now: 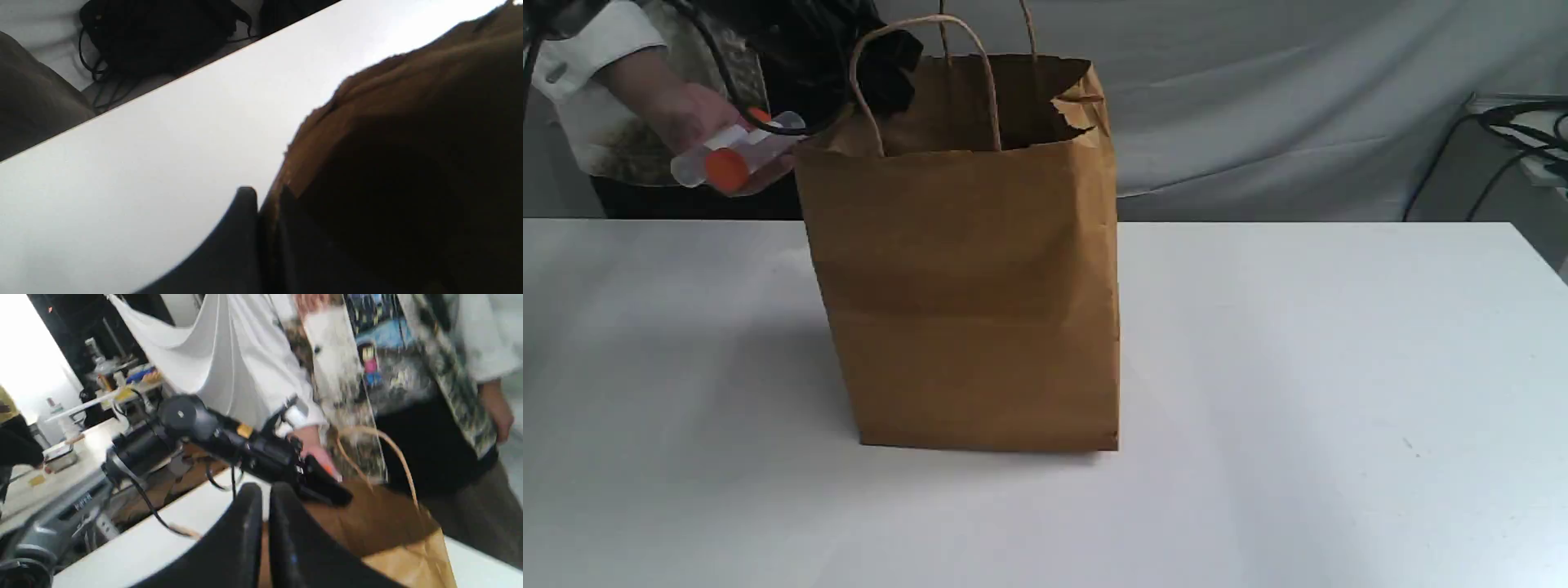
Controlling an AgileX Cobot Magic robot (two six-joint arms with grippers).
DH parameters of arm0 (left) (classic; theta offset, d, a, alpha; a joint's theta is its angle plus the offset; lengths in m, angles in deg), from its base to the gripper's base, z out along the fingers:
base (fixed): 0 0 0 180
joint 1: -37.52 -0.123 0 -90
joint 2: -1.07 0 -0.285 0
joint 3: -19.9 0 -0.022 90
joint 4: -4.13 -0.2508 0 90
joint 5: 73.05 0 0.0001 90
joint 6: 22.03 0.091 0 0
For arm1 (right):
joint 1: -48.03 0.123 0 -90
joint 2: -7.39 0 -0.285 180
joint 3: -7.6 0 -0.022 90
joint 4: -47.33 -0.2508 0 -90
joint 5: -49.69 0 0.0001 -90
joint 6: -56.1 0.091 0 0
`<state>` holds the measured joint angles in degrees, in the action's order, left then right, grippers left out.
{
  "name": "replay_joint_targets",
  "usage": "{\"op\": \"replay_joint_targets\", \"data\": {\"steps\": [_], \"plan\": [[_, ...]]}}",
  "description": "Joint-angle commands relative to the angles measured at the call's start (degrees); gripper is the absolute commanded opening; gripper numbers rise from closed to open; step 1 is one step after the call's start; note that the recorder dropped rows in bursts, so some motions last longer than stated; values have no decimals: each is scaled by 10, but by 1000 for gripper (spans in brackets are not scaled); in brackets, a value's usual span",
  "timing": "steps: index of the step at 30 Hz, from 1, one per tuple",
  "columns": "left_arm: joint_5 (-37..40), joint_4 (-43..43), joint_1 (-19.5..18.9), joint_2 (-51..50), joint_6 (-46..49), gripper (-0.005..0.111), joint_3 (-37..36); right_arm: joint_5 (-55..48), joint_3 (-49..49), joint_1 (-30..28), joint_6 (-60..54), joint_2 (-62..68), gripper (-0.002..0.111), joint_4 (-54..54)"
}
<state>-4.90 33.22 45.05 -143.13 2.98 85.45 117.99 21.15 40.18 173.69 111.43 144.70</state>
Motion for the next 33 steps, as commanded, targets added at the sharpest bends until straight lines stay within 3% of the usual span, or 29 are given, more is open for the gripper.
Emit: {"op": "replay_joint_targets", "data": {"steps": [1,4,7,15,33], "plan": [[5,12,-8,-5,-10,0,0,17,10,16,2,36,33,26],[15,20,-14,-5,-10,0,0,17,10,44,-62,49,50,26],[16,20,-15,-5,-10,0,0,17,10,84,-127,53,56,26],[16,16,-14,-5,-10,0,0,17,10,173,-213,53,57,26],[18,20,-11,-5,-10,0,0,-31,10,188,-273,129,57,26]]}}
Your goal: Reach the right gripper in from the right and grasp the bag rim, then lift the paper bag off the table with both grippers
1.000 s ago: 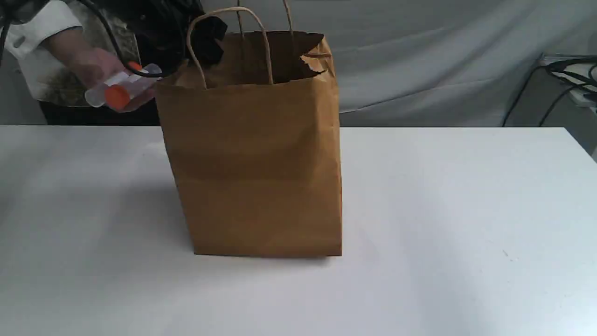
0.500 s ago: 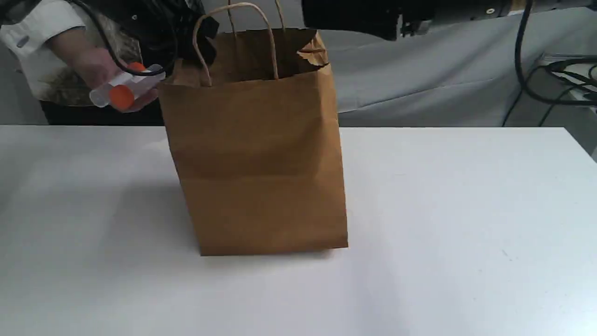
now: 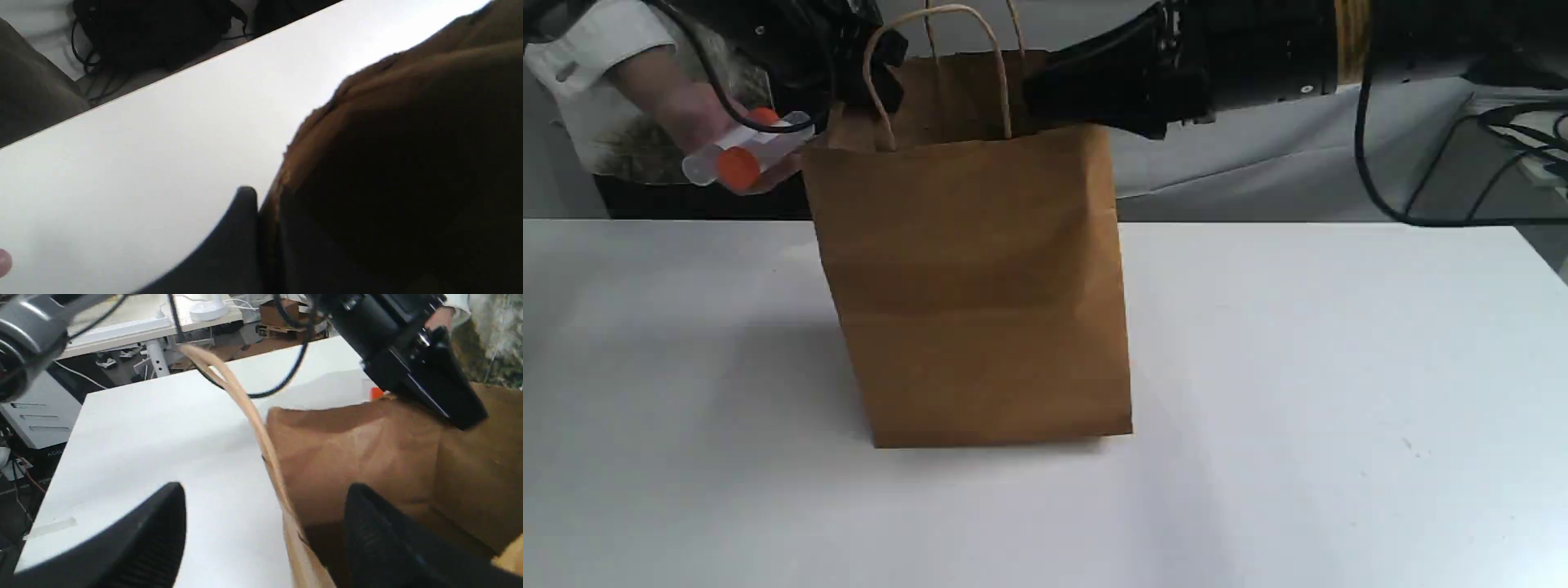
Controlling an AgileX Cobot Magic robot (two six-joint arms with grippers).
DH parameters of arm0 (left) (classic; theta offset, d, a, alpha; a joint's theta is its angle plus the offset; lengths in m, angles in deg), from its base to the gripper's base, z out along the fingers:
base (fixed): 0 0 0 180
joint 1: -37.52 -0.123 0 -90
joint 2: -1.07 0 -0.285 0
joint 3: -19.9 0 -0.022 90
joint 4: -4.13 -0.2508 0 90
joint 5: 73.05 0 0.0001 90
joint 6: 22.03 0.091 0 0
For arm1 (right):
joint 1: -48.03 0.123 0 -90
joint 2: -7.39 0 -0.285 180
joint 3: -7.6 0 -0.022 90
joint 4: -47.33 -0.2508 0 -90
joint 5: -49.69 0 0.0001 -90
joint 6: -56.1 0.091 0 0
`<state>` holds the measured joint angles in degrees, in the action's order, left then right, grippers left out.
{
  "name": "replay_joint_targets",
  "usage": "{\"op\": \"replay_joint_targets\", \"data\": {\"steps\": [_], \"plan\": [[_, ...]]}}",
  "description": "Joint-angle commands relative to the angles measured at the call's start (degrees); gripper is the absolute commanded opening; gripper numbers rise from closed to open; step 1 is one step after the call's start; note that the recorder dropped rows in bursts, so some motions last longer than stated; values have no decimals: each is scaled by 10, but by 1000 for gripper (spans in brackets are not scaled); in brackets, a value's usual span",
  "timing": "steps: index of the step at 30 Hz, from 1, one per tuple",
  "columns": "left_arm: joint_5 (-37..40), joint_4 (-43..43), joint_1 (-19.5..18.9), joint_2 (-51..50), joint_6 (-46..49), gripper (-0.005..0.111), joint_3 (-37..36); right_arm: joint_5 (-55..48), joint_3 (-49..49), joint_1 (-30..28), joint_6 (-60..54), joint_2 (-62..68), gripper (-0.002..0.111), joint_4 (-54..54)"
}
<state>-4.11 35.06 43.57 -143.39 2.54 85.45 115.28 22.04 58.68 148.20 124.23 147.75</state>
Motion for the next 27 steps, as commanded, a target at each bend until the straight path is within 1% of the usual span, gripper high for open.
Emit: {"op": "replay_joint_targets", "data": {"steps": [1,6,11,13,15,17,20,24,27], "plan": [[10,1,3,-2,-6,0,0,-6,2,7,-25,2,57,-5],[10,1,3,-2,-6,0,0,-19,2,30,-52,2,57,-8],[10,1,3,-2,-6,0,0,-105,2,60,-61,2,57,-5],[10,2,3,-2,-6,0,0,-133,2,61,-61,2,55,-6],[10,2,6,-2,-6,0,0,-158,2,61,-58,2,47,-11],[10,2,9,-2,-6,0,0,-172,2,61,-48,2,28,-7],[10,2,16,-2,-18,0,0,-154,2,61,-27,2,0,-5],[10,-14,25,-2,-80,0,0,-64,2,61,-19,2,0,-5],[10,-69,32,-2,-118,0,0,-3,2,61,-19,-8,0,-5]]}}
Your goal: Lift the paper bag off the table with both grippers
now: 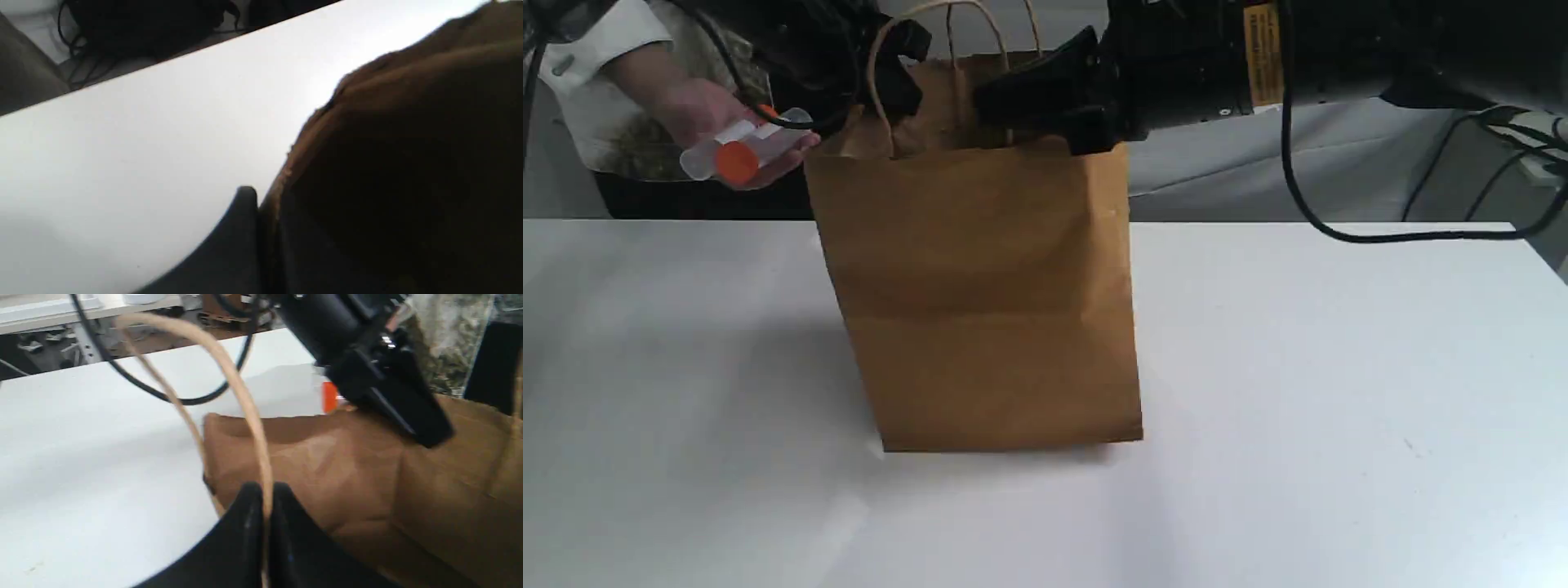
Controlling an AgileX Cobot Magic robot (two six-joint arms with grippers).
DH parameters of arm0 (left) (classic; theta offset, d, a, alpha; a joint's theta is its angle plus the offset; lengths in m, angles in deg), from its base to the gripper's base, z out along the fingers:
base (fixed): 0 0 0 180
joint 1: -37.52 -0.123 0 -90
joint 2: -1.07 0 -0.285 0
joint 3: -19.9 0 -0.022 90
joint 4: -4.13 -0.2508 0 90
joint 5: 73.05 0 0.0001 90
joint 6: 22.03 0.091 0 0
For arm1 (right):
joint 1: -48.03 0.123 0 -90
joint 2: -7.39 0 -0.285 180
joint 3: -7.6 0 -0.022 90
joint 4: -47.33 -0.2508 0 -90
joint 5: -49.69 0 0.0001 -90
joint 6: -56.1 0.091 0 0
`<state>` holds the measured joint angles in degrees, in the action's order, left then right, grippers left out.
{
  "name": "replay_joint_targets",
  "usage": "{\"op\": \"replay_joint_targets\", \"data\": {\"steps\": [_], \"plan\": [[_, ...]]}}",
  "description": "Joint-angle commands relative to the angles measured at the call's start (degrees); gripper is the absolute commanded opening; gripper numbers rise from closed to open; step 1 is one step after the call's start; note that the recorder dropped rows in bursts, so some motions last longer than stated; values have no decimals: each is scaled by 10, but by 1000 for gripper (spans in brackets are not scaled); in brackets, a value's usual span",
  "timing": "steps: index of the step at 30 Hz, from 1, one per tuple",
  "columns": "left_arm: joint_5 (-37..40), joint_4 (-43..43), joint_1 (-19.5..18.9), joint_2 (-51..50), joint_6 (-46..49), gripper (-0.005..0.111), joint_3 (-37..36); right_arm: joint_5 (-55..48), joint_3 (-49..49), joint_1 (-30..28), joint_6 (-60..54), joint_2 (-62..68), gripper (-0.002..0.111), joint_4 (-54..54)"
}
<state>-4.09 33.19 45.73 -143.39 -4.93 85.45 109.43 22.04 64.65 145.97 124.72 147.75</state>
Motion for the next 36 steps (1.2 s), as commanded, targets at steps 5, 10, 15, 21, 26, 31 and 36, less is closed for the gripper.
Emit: {"op": "replay_joint_targets", "data": {"steps": [5,10,15,21,26,31,36], "plan": [[10,-130,14,-1,-128,0,0,85,2,1,3,-49,0,-5],[10,-185,14,6,-185,0,1,82,2,1,19,-101,0,-5],[10,-193,14,9,-193,0,1,8,2,1,20,-113,0,-5],[10,-190,14,6,-199,0,1,-81,2,1,21,-85,0,-5],[10,-190,14,1,-196,0,-20,-125,4,1,16,-62,0,-5],[10,-192,14,-9,-194,0,-39,-145,4,1,9,-50,0,-5],[10,-190,14,-20,-192,0,-39,-155,4,1,3,-49,0,-5]]}}
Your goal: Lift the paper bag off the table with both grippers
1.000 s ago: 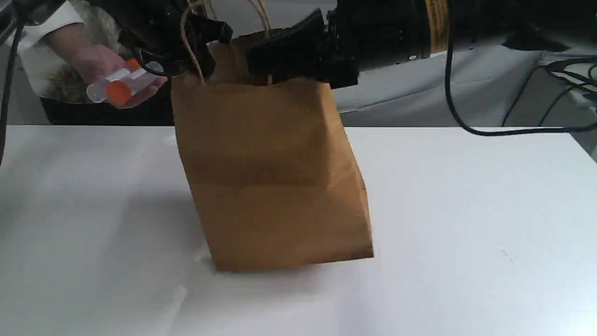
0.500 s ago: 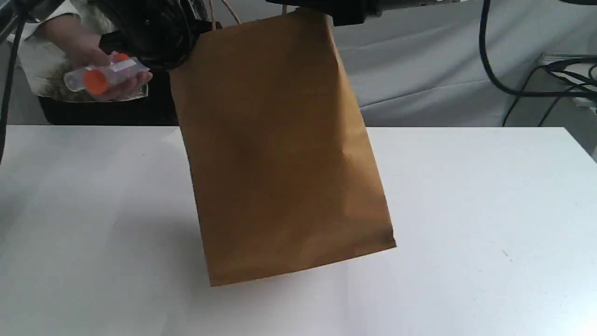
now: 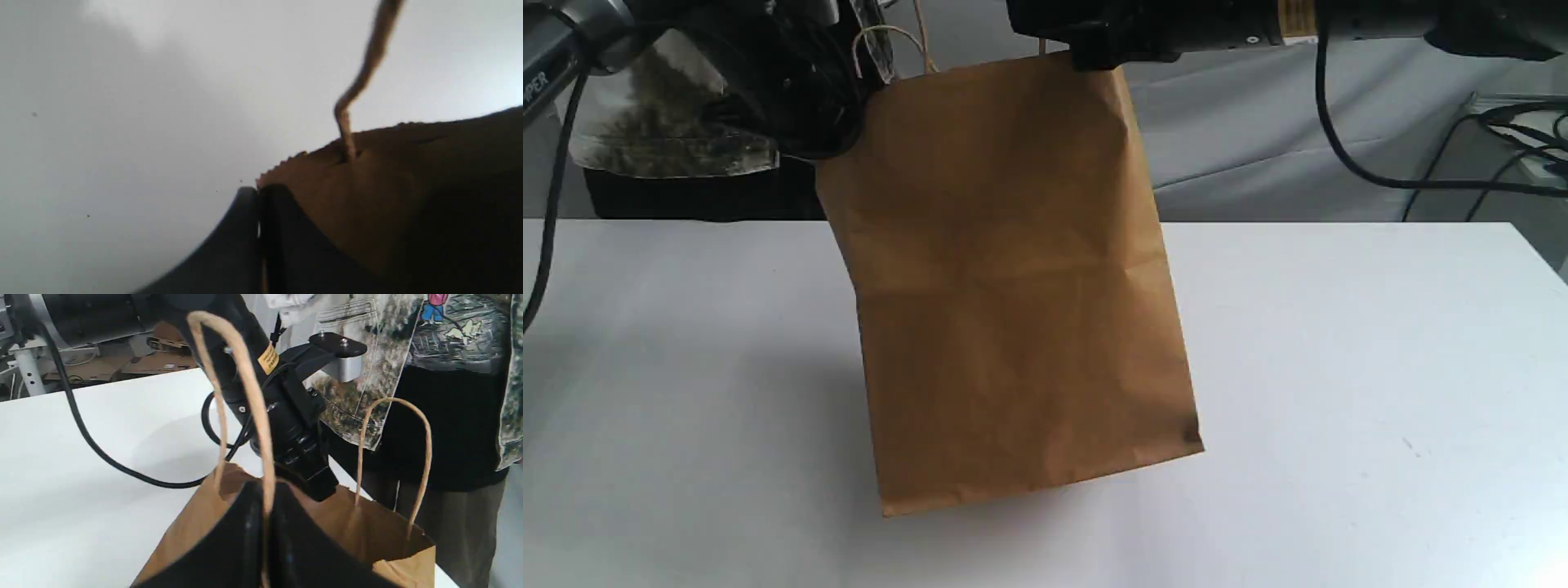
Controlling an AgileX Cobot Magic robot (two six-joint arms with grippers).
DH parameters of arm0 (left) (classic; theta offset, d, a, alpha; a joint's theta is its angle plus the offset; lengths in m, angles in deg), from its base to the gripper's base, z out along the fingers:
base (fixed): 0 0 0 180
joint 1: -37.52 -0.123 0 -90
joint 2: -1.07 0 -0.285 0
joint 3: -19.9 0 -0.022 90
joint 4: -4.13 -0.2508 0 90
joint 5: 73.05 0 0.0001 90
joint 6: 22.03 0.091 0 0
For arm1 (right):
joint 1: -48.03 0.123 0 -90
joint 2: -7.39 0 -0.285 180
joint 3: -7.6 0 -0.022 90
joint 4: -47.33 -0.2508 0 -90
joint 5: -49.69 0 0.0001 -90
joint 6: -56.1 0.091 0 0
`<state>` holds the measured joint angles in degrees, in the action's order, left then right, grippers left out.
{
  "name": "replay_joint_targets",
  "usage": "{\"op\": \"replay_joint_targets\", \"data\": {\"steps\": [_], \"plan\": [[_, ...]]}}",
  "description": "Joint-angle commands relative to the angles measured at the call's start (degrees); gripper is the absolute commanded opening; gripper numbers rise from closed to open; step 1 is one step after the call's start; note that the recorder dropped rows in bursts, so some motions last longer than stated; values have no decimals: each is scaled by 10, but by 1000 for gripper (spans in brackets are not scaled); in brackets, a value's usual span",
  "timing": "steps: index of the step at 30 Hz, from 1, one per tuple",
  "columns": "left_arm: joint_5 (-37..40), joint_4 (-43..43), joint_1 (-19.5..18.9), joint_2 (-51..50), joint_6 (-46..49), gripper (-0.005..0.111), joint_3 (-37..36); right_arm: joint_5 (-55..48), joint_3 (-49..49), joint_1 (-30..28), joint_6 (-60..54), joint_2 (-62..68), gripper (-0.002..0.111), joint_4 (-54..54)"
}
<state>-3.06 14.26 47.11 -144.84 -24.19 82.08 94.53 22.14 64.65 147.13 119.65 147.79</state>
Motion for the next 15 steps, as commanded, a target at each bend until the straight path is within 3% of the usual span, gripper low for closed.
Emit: {"op": "replay_joint_targets", "data": {"steps": [1,15], "plan": [[0,0,0,-7,0,0,-6,-6,3,1,-9,1,0,-5],[0,13,-10,-8,11,0,-6,-1,3,1,-9,13,0,-5]]}}
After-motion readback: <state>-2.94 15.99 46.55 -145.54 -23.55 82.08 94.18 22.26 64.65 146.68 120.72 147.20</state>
